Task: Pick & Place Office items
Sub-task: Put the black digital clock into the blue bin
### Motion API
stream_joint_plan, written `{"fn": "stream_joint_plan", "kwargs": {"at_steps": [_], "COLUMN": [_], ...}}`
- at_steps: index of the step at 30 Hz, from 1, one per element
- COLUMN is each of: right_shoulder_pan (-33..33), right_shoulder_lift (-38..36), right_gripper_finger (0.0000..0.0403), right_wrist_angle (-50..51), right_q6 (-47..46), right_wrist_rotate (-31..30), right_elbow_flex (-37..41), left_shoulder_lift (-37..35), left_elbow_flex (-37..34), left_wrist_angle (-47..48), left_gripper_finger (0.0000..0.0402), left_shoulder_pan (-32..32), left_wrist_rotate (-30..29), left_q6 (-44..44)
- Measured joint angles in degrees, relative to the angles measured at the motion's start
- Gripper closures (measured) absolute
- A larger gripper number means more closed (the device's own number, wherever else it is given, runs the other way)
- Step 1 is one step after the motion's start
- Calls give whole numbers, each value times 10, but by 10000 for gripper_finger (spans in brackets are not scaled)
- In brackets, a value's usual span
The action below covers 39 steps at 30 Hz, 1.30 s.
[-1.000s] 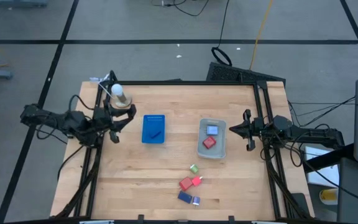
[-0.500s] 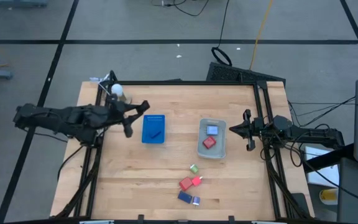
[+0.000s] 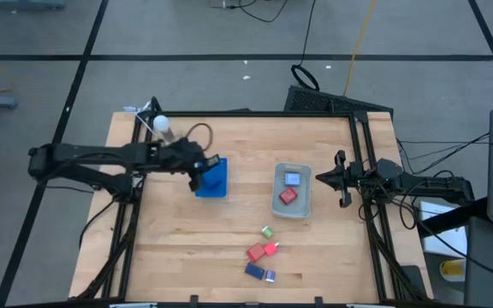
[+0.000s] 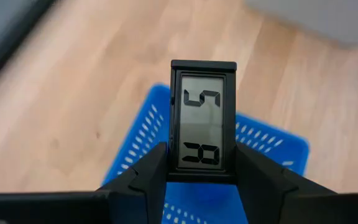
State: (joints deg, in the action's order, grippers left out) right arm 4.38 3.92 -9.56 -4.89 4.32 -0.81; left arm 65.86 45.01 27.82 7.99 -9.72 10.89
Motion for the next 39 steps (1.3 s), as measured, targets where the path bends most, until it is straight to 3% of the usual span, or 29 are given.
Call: {"fn": "stream_joint_plan", "kwargs": {"at_steps": [7,17,31,39], "right_shoulder_pan": [0,0,0,0], "right_shoulder_lift": [0,0,0,0], "right_gripper_finger": [399,399,399,399], "right_wrist_angle": [0,0,0,1], "right_q6": [1,2,2,2], "right_wrist_rotate": [0,0,0,0], "right_elbow_flex": [0,0,0,0], "left_shoulder_lift": [104,181,209,210], "left_elbow_flex": [0,0,1,0], "left_wrist_angle": [3,3,-11,-22], "left_gripper_finger": [246,246,244,206], "left_shoulder_pan": [34,62,62,58], "left_wrist_rotate": [51,71,78,86], "left_q6": [-7,-10,-22,-31]}}
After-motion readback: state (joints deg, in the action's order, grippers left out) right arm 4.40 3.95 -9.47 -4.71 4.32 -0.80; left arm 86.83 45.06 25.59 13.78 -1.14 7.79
